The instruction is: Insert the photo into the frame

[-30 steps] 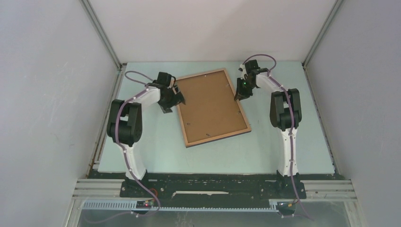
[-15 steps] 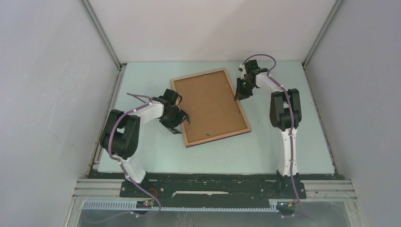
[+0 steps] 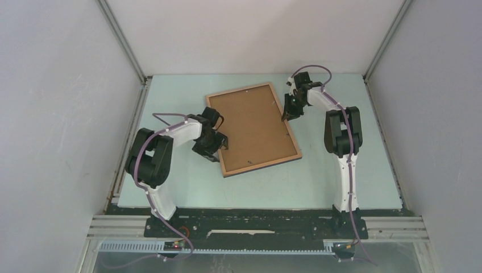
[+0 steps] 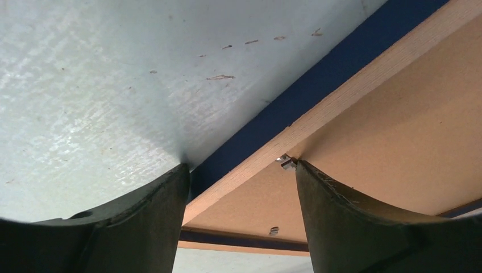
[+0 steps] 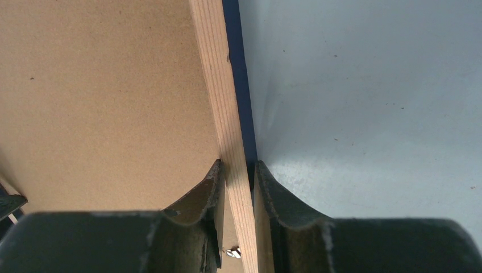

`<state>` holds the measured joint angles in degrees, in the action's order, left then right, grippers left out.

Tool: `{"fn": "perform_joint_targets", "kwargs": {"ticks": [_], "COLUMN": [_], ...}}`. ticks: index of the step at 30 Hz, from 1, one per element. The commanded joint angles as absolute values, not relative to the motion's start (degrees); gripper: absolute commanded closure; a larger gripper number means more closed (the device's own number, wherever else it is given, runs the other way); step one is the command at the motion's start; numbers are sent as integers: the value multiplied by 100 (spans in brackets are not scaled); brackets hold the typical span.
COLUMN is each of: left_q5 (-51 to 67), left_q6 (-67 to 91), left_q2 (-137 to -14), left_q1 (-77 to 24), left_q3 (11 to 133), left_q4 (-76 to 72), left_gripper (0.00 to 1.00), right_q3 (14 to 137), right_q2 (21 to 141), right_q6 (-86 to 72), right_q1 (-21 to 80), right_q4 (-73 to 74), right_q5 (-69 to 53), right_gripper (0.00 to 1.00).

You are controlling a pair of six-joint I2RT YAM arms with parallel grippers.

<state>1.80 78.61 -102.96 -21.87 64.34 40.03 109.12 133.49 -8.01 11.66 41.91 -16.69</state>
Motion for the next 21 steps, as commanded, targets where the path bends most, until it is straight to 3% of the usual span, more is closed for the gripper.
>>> {"fn": "perform_joint_targets", "kwargs": {"ticks": [1, 9, 11, 18, 21], "left_q5": [-318, -438, -504, -880, -996], "left_q6": [8384, 8365, 8243, 7442, 6792], "left_q2": [-10527, -10754, -10764, -10688, -10810], "left_q1": [-2308, -2400, -2400, -2417, -2410], "left_q3": [6765, 6969, 6961, 6869, 6943], "left_q4": [4442, 4683, 4687, 4768, 4766], "left_gripper": [25, 29, 34, 66, 85], "right_q3": [10868, 10880, 10876, 10875, 10881], "right_q2": [13279, 13294, 13291, 13296, 13288], "right_q6": [-773, -747, -739, -728, -729], "right_q1": [1195, 1200, 1195, 1204, 1210], "right_q4": [4552, 4554, 4561, 4562, 4564], "right_q5": [-1463, -1499, -1511, -1494, -1494], "right_gripper": [100, 100, 100, 100, 100]}}
